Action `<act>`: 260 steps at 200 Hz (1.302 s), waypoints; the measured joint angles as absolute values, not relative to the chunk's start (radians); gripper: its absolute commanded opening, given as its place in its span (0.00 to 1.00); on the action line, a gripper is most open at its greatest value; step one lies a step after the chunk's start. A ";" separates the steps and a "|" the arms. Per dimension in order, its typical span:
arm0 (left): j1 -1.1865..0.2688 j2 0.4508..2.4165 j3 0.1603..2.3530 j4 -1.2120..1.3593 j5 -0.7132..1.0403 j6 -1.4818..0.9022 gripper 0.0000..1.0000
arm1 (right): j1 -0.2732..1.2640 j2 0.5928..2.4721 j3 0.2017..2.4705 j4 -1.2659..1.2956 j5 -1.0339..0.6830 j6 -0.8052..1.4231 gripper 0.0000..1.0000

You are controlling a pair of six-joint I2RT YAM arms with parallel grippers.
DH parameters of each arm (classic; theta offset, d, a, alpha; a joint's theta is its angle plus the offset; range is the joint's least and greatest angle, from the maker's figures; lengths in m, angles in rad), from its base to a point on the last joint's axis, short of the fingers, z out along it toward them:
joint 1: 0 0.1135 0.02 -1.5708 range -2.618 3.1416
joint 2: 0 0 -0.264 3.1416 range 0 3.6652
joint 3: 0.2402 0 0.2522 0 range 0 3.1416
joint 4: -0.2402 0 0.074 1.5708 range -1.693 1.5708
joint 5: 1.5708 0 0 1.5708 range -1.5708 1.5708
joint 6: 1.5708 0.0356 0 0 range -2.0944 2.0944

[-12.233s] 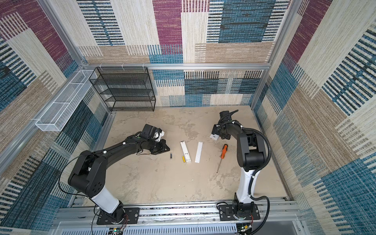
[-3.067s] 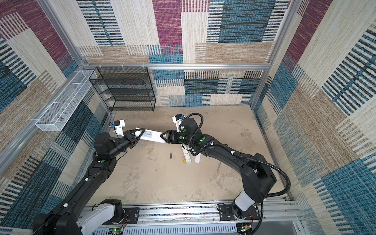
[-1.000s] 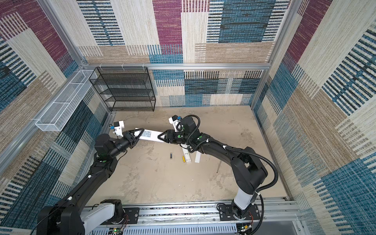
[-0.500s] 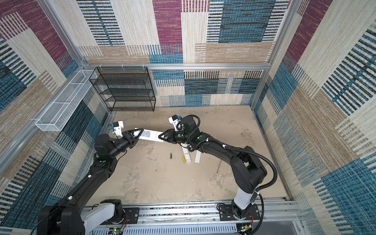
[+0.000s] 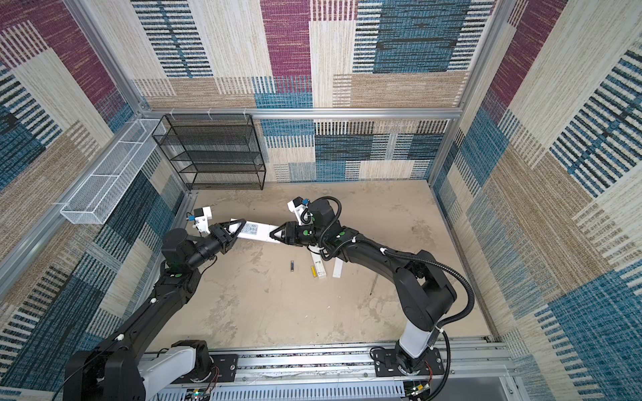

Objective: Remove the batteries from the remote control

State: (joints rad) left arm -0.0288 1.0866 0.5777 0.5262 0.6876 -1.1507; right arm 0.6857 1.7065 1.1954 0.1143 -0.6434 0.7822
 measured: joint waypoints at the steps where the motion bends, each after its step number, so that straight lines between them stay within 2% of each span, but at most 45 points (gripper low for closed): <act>1: -0.029 1.087 0.578 0.526 0.688 -1.151 0.00 | 0.686 1.707 1.195 0.114 -0.643 0.782 0.44; 30: -0.026 1.087 0.578 0.526 0.687 -1.151 0.00 | 0.685 1.707 1.200 0.113 -0.644 0.769 0.34; 52: -0.022 1.087 0.578 0.527 0.687 -1.151 0.00 | 0.682 1.707 1.201 0.106 -0.645 0.772 0.30; 149: -0.009 1.105 0.572 0.536 0.688 -1.152 0.00 | 0.675 1.703 1.224 0.035 -0.617 0.717 0.27; 182: -0.009 1.109 0.565 0.554 0.687 -1.152 0.00 | 0.673 1.703 1.227 0.031 -0.618 0.714 0.21; 260: -0.005 1.119 0.560 0.557 0.674 -1.152 0.00 | 0.671 1.701 1.228 0.040 -0.632 0.719 0.15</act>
State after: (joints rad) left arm -0.0051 1.1191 0.5598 0.5568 0.6743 -1.1519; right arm 0.6708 1.7012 1.2278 0.0402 -0.6315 0.7189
